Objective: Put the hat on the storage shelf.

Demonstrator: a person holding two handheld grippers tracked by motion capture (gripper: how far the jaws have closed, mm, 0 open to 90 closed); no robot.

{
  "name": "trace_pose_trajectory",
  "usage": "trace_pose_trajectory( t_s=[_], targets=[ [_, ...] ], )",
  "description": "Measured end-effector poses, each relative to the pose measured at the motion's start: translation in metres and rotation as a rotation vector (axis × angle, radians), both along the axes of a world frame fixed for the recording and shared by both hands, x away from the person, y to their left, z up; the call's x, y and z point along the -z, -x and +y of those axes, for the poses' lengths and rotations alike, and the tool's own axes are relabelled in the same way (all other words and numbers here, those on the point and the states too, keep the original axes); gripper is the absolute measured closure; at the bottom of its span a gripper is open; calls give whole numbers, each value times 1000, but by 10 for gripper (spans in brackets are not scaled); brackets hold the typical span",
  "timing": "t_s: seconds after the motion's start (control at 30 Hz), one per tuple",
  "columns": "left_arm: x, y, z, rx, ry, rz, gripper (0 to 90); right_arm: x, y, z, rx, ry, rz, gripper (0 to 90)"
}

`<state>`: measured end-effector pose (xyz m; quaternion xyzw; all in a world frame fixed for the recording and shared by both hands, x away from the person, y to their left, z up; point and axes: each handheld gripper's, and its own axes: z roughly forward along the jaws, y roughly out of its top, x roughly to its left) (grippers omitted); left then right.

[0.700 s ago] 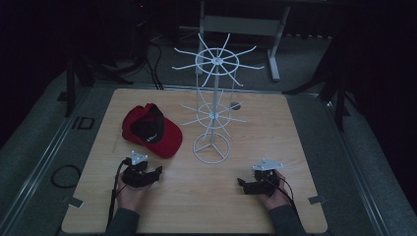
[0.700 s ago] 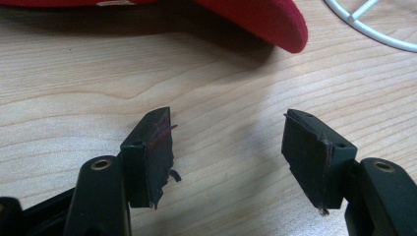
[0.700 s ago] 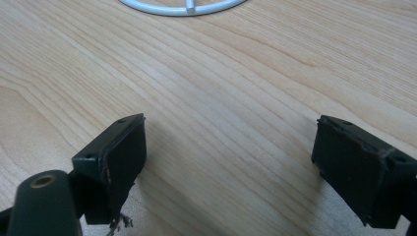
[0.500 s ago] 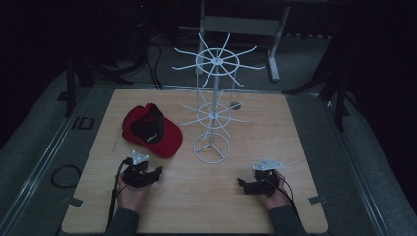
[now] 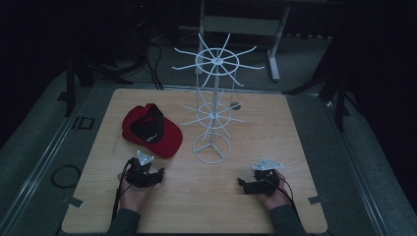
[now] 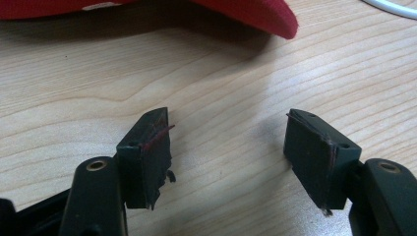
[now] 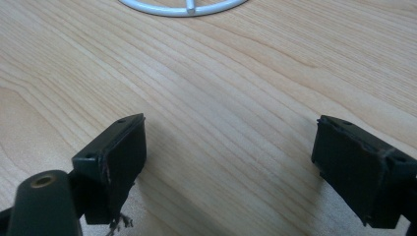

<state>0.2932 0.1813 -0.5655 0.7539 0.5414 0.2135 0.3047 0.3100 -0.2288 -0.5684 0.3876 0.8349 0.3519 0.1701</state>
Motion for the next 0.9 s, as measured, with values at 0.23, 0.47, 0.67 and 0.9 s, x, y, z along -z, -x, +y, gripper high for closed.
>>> trace_pose_trajectory(
  t_s=[0.23,0.47,0.67,0.9],
  targets=[
    [-2,-1,-1,-11,0,8,416,0,0,0,0,-1,0,131],
    [-17,2,0,5,68,0,423,0,0,0,1,0,1,131],
    [-23,-1,-4,-9,111,-4,390,0,0,0,1,0,0,131],
    [-26,-7,-9,3,127,12,347,0,0,0,0,0,0,131]
  ],
)
